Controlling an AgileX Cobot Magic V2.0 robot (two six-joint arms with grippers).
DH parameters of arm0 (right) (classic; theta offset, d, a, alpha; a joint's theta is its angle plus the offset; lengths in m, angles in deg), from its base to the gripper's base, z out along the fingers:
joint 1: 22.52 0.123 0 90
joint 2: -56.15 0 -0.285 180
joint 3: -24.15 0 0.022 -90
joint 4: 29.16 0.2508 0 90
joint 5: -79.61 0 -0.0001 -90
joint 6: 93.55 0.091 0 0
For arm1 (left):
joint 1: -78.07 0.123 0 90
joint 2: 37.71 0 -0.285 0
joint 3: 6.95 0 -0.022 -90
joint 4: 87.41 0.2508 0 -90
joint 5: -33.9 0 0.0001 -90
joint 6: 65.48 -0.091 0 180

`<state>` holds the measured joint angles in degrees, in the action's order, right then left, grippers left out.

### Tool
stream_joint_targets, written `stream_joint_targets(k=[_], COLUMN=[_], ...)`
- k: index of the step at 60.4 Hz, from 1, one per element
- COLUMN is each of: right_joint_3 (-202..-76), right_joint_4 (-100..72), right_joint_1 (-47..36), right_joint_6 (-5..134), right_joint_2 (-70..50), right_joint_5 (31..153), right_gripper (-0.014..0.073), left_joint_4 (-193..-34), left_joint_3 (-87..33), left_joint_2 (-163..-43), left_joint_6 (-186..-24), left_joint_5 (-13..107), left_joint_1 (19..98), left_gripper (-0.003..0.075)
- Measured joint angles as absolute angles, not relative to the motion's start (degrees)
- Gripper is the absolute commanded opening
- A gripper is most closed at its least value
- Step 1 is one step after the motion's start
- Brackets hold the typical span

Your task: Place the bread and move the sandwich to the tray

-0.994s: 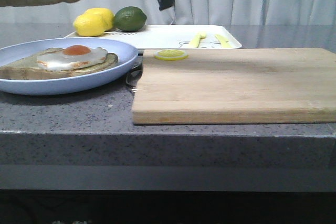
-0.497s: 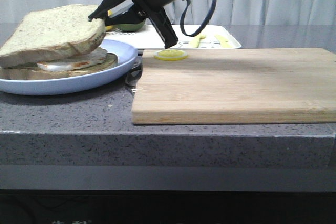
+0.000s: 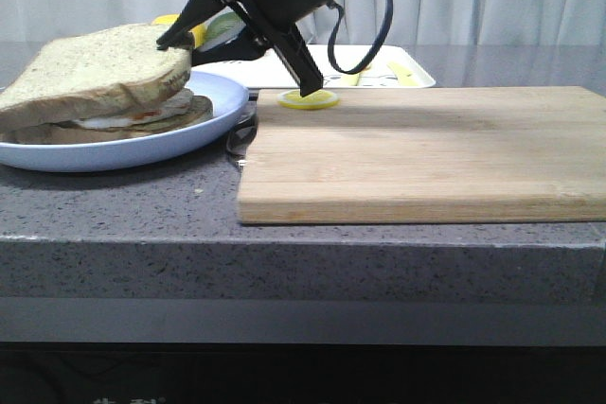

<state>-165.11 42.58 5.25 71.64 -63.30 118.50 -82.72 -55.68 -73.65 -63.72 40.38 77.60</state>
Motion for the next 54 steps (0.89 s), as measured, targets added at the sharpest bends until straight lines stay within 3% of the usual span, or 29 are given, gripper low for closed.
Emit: stream_joint_targets(k=[33,54], right_joint_3=[-164.8,-154.1], right_joint_4=[37.2,24.5], right_joint_1=[4.0,-4.4], right_joint_6=[73.1,73.8], right_joint_2=[-61.8,-45.6], right_joint_5=[119.9,120.3], right_gripper=[0.0281,0.0281], left_joint_4=[-82.7,-82.7], left_joint_3=[-55.7,-55.7], left_joint_2=[-73.6,-73.6], left_joint_6=[-63.7,-63.7], left_joint_5=[40.4,40.4], left_joint_1=[77.6,77.6], left_gripper=[0.0659,0.0659])
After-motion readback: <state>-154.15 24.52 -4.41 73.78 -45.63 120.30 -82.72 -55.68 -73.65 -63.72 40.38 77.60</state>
